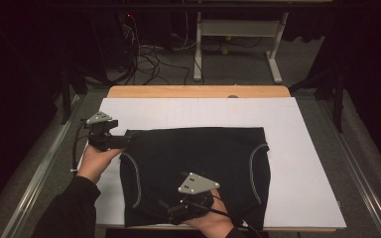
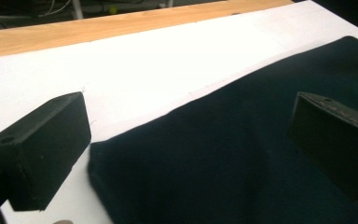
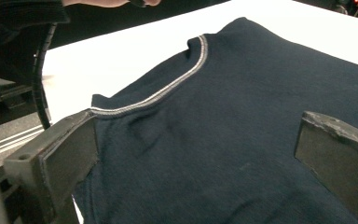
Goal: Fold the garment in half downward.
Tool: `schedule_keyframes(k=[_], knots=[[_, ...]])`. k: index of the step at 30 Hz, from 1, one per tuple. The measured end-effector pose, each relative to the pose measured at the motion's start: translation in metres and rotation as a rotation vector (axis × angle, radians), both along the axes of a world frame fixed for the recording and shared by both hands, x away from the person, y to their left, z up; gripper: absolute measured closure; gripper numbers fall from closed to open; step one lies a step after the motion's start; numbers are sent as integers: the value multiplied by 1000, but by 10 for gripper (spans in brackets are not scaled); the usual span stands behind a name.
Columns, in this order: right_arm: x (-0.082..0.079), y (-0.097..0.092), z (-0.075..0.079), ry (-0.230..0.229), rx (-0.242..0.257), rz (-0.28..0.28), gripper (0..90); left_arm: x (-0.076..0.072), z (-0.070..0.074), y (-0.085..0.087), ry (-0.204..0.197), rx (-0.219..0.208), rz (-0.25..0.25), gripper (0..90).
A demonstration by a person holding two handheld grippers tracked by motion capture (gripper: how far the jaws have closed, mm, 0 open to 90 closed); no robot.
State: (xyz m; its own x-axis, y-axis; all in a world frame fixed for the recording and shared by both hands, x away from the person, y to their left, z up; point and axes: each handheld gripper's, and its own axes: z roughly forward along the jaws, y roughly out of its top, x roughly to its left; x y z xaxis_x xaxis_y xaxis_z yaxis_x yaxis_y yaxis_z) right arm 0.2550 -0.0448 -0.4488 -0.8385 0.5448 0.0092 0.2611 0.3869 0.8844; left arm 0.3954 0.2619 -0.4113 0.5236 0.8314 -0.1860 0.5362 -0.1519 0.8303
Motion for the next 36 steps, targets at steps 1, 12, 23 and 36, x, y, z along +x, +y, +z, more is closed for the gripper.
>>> schedule_keyframes(k=[1,12,23,36], knots=[[0,2,0,1,0,4,1,2,-1,2,3,-1,7,0],[-6,11,-2,12,-1,16,1,25,-22,17,65,1,65,1],[-12,15,-8,36,-5,7,1,53,-63,16,163,28,95,75],[-19,29,-17,50,-37,21,1,47,-74,4,166,142,73,254]])
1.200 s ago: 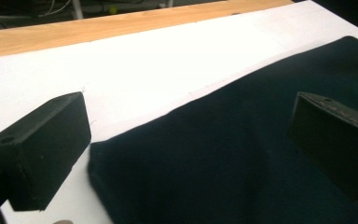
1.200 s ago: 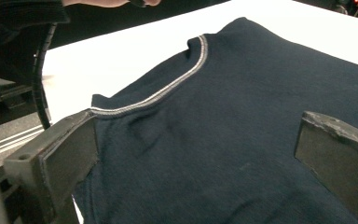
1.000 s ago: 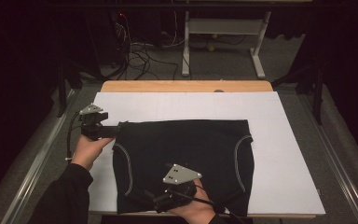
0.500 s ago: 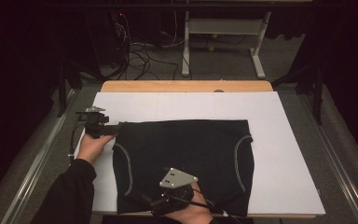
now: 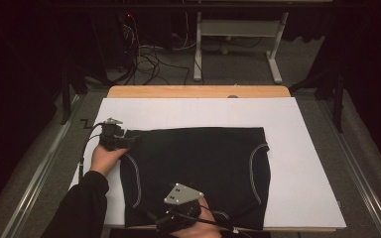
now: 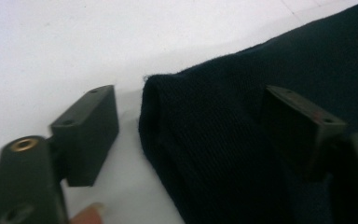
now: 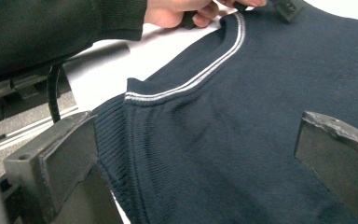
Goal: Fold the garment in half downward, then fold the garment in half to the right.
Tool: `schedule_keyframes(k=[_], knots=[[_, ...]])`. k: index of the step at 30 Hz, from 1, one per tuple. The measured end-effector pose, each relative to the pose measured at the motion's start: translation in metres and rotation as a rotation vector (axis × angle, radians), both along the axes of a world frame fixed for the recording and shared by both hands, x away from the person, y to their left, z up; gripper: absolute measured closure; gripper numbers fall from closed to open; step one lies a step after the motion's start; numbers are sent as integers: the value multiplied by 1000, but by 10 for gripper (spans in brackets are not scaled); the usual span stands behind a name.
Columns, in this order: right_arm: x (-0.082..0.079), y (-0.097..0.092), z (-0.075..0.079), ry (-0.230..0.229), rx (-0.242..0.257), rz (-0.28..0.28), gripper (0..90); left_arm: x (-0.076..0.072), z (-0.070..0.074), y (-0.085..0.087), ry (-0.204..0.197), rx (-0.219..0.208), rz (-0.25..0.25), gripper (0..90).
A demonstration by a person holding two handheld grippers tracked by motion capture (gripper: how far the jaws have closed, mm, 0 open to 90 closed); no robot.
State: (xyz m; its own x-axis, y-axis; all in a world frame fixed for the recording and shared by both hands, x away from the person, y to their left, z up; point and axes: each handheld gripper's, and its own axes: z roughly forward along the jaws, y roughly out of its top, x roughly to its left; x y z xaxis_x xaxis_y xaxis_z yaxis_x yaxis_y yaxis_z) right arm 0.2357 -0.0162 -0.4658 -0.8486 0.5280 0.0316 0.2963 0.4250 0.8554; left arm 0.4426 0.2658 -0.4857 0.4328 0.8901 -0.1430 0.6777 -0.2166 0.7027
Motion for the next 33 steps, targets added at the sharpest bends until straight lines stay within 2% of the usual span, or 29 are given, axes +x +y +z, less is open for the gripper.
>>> schedule_keyframes(k=[1,2,4,7,8,10,12,15,18,20,25,28,31,33], knots=[[-1,2,-1,-2,-4,3,1,-1,0,-1,-5,1,-9,360],[-1,3,-1,-5,-7,5,1,-3,0,-2,-10,7,-18,394],[-3,6,-1,-6,-9,1,1,-5,-1,-1,-14,-20,-47,539],[-4,11,0,1,-15,3,24,-6,-2,5,3,-77,-45,654],[-4,14,0,8,-18,5,27,-6,-2,5,3,-81,-49,677],[-4,19,1,3,-21,12,27,-7,-2,5,-5,-80,-55,704],[-4,23,0,0,-23,16,27,-12,-2,5,-51,-89,-59,714],[-4,32,-2,11,-31,24,28,-16,-1,7,-78,-110,-53,723],[-5,40,-4,17,-56,36,56,-19,-1,6,-100,-97,-55,724],[-5,46,-8,44,-82,36,79,-19,-1,6,-98,-101,-53,722],[-5,59,-14,70,-129,56,104,-19,-1,6,-99,-91,-52,721],[-6,69,-15,69,-149,69,116,-19,-1,6,-94,-101,-50,721],[-5,80,-17,54,-200,71,124,-20,-1,5,-99,-84,-49,720],[-2,84,-20,67,-224,61,129,-20,-1,5,-97,-86,-47,720]])
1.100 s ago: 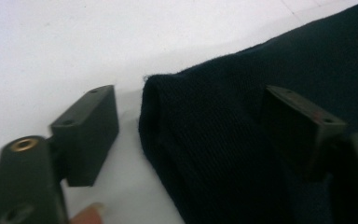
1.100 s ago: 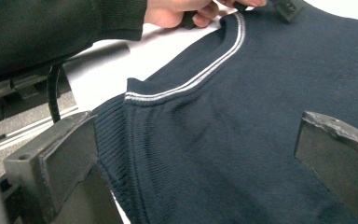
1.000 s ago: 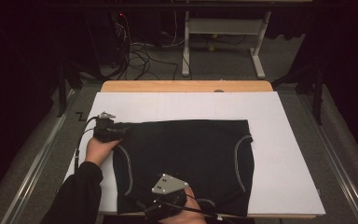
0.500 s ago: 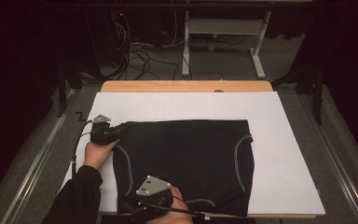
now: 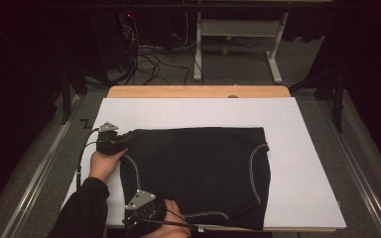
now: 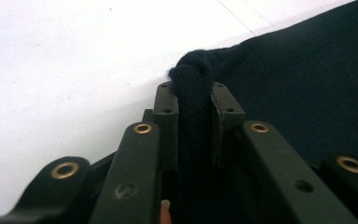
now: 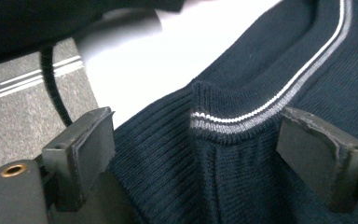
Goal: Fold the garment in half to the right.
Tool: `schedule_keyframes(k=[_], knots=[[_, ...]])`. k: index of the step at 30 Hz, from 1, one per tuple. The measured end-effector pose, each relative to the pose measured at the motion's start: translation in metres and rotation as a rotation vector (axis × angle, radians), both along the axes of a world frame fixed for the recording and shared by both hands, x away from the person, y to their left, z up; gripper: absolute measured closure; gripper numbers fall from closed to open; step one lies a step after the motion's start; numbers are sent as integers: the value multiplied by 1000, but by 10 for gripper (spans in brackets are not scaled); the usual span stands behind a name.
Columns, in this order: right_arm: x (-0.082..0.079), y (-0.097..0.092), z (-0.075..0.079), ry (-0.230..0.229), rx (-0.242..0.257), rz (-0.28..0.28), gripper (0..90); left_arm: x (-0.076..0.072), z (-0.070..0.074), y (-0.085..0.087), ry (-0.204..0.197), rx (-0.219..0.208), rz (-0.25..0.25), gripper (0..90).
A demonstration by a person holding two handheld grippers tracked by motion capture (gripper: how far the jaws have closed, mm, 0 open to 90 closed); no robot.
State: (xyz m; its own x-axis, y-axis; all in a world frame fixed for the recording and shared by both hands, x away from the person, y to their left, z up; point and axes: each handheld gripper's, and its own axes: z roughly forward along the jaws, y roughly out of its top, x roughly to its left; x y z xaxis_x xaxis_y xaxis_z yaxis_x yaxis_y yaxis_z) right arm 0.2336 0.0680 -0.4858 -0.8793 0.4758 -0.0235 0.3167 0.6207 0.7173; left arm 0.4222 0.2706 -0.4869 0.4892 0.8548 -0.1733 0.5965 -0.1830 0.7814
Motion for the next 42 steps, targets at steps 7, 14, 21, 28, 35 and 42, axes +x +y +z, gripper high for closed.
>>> schedule_keyframes(k=[7,14,21,28,35,42], knots=[[-1,11,-3,30,-32,-3,70,0,0,0,6,4,2,720],[-4,21,-4,-10,-67,-56,136,0,0,0,4,-2,5,720],[-5,16,-2,-34,-78,-85,292,0,0,0,6,3,9,719],[-3,8,0,-60,-70,-107,514,-1,0,-2,5,14,12,719],[-2,5,0,-69,-58,-138,639,-1,0,-3,5,25,15,719],[1,-1,1,-34,-7,-161,714,-1,0,-4,4,37,19,719]])
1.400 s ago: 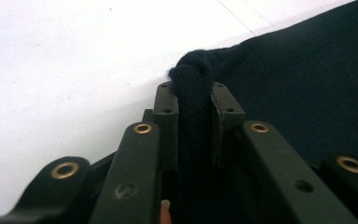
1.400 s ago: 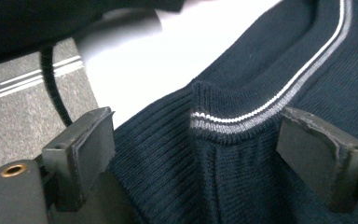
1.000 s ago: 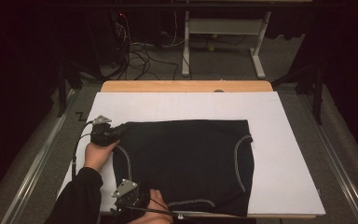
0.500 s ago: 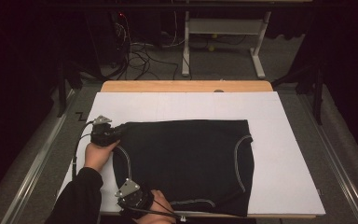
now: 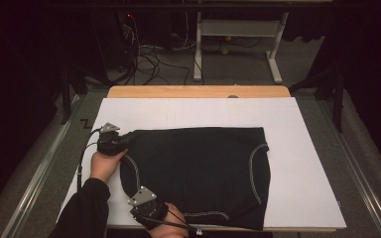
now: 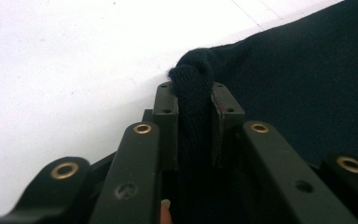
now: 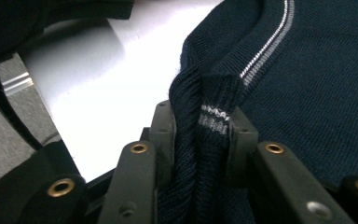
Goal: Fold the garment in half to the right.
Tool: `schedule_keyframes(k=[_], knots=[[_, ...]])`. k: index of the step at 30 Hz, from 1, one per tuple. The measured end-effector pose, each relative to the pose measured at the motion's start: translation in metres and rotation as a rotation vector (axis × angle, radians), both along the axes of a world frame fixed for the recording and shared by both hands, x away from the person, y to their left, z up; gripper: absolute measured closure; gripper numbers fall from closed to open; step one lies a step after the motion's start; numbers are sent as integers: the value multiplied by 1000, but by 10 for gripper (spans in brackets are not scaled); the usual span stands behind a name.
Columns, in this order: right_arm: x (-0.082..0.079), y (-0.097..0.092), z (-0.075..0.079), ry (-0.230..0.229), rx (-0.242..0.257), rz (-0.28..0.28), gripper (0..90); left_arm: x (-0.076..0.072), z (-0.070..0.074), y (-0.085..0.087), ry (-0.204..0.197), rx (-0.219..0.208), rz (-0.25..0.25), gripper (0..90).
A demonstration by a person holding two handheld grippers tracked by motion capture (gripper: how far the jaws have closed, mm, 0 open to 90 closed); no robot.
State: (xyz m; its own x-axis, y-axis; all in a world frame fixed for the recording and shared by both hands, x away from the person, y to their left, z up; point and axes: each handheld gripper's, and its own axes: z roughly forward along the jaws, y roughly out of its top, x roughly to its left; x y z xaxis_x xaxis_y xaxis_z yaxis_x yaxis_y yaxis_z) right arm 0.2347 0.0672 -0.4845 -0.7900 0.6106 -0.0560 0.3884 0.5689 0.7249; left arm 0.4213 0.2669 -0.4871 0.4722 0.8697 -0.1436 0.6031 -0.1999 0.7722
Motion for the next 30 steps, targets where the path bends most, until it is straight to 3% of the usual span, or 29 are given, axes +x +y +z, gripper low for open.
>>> schedule_keyframes(k=[8,15,18,21,23,30], knots=[[-3,-6,8,-25,36,11,730,0,0,0,1,4,3,716],[-6,-17,16,-83,77,26,736,0,1,-3,3,31,28,711],[-7,-20,17,-100,86,29,737,-1,1,-6,-4,62,26,712],[-7,-22,16,-89,97,31,739,-1,2,-6,11,49,36,716],[-7,-22,16,-88,100,35,739,1,2,-6,54,27,55,721],[-7,-25,20,-100,119,43,740,-3,7,-7,85,-110,127,728]])
